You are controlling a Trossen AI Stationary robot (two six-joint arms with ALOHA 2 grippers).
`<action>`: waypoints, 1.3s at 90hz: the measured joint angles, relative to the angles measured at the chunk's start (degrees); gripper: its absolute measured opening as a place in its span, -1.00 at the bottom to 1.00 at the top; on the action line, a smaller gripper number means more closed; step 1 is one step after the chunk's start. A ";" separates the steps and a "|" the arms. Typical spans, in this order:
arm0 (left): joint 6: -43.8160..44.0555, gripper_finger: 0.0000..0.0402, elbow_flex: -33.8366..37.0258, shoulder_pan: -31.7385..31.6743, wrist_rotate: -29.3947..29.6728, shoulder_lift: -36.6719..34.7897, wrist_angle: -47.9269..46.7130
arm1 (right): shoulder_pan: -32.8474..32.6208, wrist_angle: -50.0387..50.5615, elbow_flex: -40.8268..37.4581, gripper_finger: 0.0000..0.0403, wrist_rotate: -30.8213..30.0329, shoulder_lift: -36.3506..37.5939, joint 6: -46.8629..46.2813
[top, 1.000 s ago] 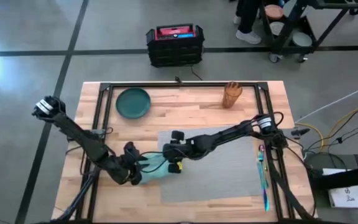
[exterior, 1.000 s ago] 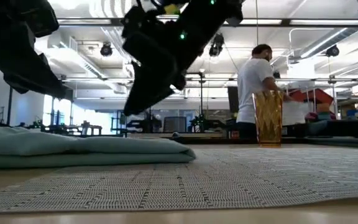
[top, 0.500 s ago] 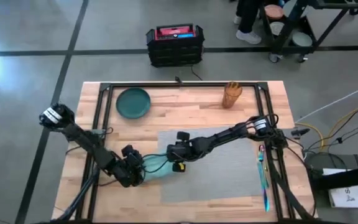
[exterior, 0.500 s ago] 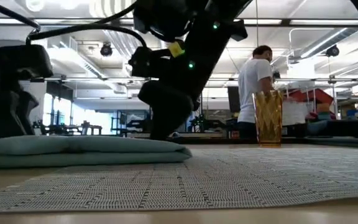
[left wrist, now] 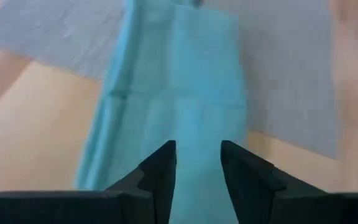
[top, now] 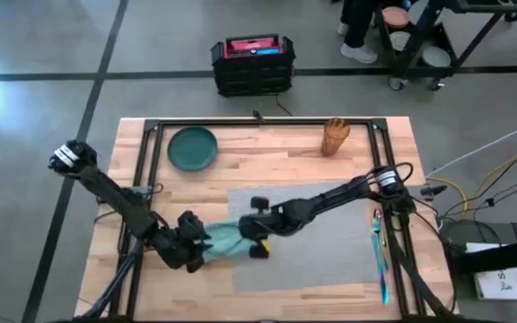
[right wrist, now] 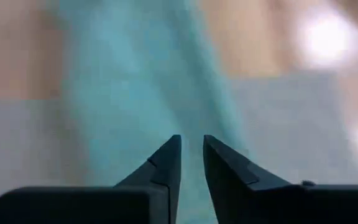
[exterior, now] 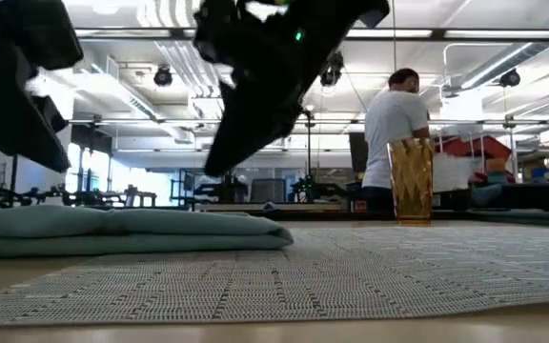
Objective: Set table place
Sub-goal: Fold the light blue table napkin
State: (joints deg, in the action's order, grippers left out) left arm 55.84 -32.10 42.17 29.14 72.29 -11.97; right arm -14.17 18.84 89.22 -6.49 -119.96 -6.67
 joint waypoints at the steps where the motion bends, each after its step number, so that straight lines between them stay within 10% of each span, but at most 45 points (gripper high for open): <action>1: -0.29 -0.43 0.15 0.12 -0.24 0.02 0.28 | -0.18 -0.88 -0.03 -0.76 0.53 -0.14 0.59; 48: -0.18 -0.43 1.75 1.49 -9.17 11.57 5.02 | -1.41 3.73 -0.41 -0.94 -1.04 -4.72 3.65; 117: -4.45 -0.43 -0.51 0.24 -1.60 -6.10 -4.00 | -2.43 12.47 -1.20 -0.93 -1.25 4.58 -0.64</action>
State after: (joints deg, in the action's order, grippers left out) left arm 51.39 -32.61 42.41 27.54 66.19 -15.97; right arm -16.60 31.31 88.02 -7.74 -115.38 -7.30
